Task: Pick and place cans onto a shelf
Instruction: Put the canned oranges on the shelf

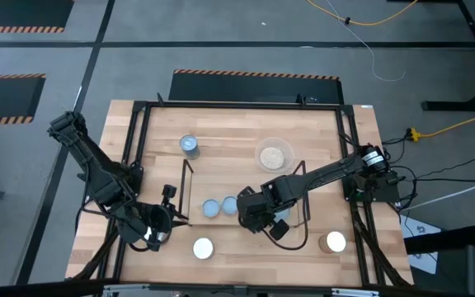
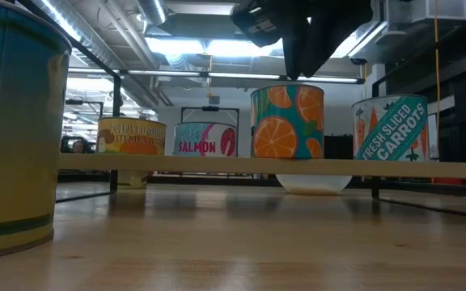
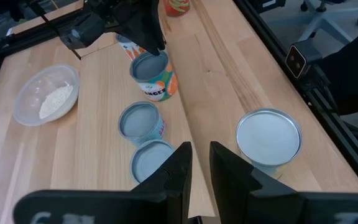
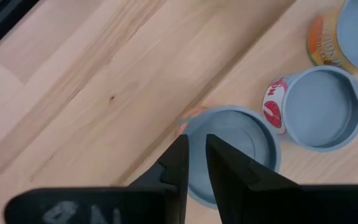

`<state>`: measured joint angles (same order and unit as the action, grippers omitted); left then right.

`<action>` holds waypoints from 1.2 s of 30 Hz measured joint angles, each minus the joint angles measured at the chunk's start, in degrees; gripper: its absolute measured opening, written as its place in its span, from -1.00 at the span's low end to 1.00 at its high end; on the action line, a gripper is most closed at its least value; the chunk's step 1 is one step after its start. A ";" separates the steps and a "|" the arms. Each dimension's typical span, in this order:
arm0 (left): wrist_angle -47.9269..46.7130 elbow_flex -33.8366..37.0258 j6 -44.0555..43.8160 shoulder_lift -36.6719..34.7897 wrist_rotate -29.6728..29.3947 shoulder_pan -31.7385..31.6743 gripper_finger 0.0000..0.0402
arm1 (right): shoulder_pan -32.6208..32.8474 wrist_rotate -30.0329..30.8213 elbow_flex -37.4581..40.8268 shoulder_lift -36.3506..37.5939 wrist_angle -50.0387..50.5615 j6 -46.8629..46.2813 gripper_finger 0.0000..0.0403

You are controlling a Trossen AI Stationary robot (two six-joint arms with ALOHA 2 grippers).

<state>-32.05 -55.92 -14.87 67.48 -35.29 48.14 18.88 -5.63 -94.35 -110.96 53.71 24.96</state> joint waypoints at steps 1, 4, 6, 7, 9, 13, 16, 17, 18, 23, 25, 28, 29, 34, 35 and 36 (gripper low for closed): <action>0.00 0.00 0.00 0.00 0.00 0.00 -0.75 | 0.08 -0.02 0.00 0.00 -0.06 -1.24 -0.70; 0.00 0.00 0.00 0.00 0.00 0.01 -0.75 | 0.13 0.02 0.00 0.00 -1.34 -8.24 -0.69; 0.00 0.00 0.00 0.00 0.00 0.00 -0.75 | 0.13 0.02 0.00 0.00 -3.37 -15.37 -0.69; 0.00 0.00 0.00 0.00 0.00 0.01 -0.75 | 0.12 0.02 0.00 0.00 -4.74 -19.52 -0.69; 0.00 0.00 0.00 0.00 0.00 0.02 -0.75 | -0.15 0.00 0.00 0.00 -7.78 -27.94 -0.69; 0.00 0.00 -0.02 0.00 0.00 0.01 -0.75 | -0.88 0.04 0.00 0.00 -12.06 -42.06 -0.69; 0.00 0.00 -0.04 0.00 0.00 0.01 -0.75 | -1.43 0.07 0.00 0.00 -12.18 -50.27 -0.69; 0.00 0.00 -0.05 0.00 0.01 0.00 -0.75 | -1.58 0.04 0.00 0.00 -11.94 -52.57 -0.69; 0.00 0.00 -0.07 0.00 0.00 0.02 -0.75 | -1.73 -0.02 0.00 0.00 -11.68 -54.37 -0.69; 0.00 0.00 -0.07 0.00 0.00 0.00 -0.75 | -1.80 0.15 -0.01 0.00 -10.86 -59.06 -0.69; 0.00 0.00 -0.07 0.00 0.00 0.00 -0.75 | -1.80 0.50 0.00 0.00 -10.04 -59.35 -0.69; 0.00 0.00 -0.07 0.00 0.00 0.00 -0.75 | -1.78 2.49 0.00 0.00 -7.97 -59.40 -0.69; 0.00 0.00 -0.09 0.00 0.01 0.00 -0.75 | -1.86 2.94 0.00 0.00 -7.26 -59.40 -0.69; 0.00 0.00 -0.09 0.00 0.00 0.00 -0.75 | -2.55 2.99 0.00 0.00 -5.45 -63.15 -0.69; 0.01 0.00 -0.09 0.00 0.00 0.00 -0.75 | -2.60 2.99 -0.02 0.00 -5.54 -64.18 -0.69; 0.00 0.00 -0.08 0.00 0.00 0.00 -0.75 | -2.60 2.99 0.00 0.00 -5.64 -65.21 -0.69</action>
<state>-32.05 -55.92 -14.95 67.48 -35.29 48.14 16.27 -2.63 -94.35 -110.96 48.07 -40.25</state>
